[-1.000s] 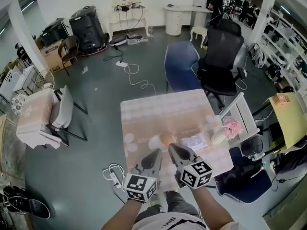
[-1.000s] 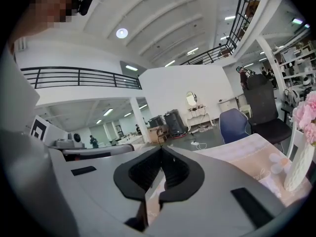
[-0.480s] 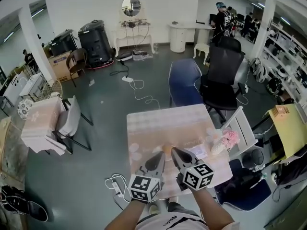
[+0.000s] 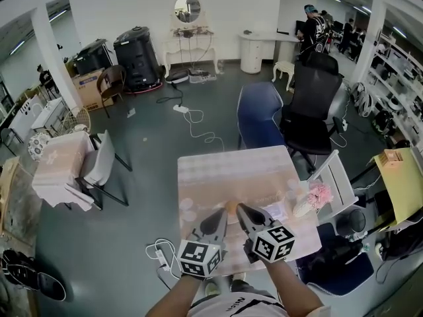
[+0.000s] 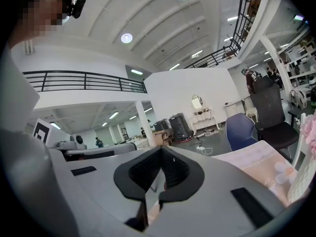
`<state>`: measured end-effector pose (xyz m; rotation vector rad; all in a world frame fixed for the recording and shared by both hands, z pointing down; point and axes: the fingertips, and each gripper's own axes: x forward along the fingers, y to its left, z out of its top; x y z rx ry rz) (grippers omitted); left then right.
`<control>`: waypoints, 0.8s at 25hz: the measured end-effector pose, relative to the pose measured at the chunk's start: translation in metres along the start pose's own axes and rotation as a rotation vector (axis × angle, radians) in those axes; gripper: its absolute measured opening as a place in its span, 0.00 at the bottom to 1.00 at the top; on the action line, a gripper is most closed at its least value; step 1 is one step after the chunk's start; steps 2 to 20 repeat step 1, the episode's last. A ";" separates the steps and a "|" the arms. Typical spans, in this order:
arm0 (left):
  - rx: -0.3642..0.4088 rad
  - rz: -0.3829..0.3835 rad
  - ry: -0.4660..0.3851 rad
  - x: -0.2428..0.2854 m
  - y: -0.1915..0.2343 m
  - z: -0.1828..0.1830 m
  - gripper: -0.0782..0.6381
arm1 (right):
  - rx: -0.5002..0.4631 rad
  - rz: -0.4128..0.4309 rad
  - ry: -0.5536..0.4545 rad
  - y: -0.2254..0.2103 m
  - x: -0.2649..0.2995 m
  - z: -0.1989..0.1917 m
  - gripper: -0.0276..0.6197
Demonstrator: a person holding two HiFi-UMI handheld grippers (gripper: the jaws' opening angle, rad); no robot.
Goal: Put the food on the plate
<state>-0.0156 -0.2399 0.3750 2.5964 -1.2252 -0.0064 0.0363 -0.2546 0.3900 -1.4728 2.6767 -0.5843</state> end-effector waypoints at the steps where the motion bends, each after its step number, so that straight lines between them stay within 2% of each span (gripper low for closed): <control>1: 0.000 0.002 0.000 0.002 0.001 0.000 0.12 | 0.000 0.000 0.001 -0.002 0.001 0.000 0.07; 20: 0.000 0.002 0.000 0.002 0.001 0.000 0.12 | 0.000 0.000 0.001 -0.002 0.001 0.000 0.07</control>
